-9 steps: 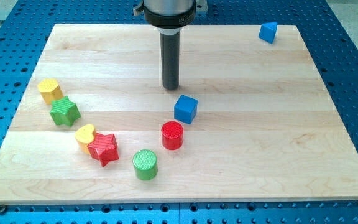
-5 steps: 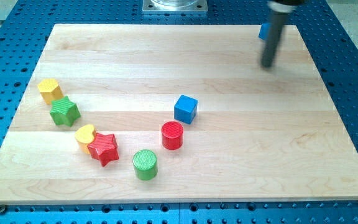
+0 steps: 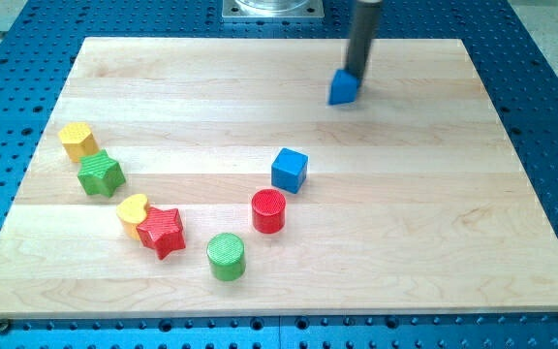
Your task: Move the blue triangle diagonal to the blue cube
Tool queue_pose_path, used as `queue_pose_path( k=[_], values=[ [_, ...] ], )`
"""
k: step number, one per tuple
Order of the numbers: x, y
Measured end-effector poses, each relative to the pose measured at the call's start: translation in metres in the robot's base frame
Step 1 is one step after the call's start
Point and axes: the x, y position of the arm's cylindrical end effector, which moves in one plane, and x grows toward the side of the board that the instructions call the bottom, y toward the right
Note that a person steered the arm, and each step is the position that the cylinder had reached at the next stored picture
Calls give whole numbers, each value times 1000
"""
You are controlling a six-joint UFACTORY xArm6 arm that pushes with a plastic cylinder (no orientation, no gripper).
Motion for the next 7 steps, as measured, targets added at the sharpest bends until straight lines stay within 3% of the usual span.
queue_pose_path(
  k=[1, 2, 4, 5, 6, 7],
  values=[
    [4, 24],
    [36, -11],
    [14, 14],
    [10, 65],
    [0, 49],
    [-7, -31]
  ],
)
